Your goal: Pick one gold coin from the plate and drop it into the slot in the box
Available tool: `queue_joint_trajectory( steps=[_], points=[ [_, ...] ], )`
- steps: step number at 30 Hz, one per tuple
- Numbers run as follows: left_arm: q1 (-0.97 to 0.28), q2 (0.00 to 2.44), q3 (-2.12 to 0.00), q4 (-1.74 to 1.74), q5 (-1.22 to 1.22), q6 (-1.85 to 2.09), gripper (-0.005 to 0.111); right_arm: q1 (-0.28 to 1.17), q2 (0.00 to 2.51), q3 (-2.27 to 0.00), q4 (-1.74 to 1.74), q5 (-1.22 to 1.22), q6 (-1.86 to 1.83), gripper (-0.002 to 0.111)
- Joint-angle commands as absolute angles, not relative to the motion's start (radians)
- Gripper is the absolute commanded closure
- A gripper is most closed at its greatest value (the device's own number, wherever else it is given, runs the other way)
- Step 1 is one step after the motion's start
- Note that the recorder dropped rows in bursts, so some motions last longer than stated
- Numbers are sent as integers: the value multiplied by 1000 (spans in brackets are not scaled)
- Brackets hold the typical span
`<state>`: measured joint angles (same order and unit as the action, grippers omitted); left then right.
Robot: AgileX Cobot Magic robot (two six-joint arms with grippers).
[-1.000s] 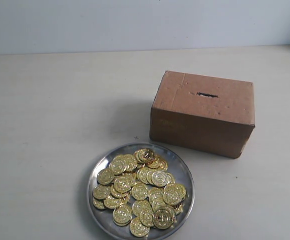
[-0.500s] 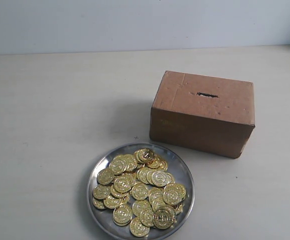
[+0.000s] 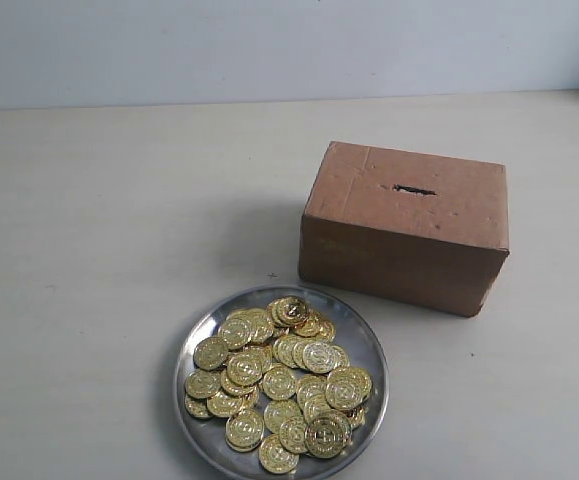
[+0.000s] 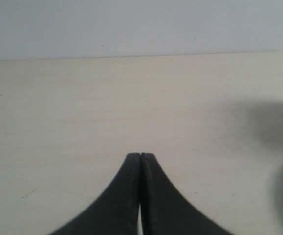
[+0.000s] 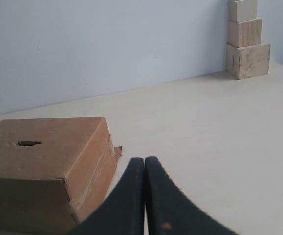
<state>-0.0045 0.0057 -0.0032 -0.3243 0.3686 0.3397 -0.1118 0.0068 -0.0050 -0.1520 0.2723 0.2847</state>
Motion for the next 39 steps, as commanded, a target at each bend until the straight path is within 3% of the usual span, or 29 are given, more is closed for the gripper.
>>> queue_joint_trajectory(
  steps=[1,39],
  points=[
    [0,0,0,-332,369,330,107,-117,0,0,-157,267,204,108],
    [0,0,0,-332,369,333,107,-117,0,0,-157,267,149,108]
  ],
)
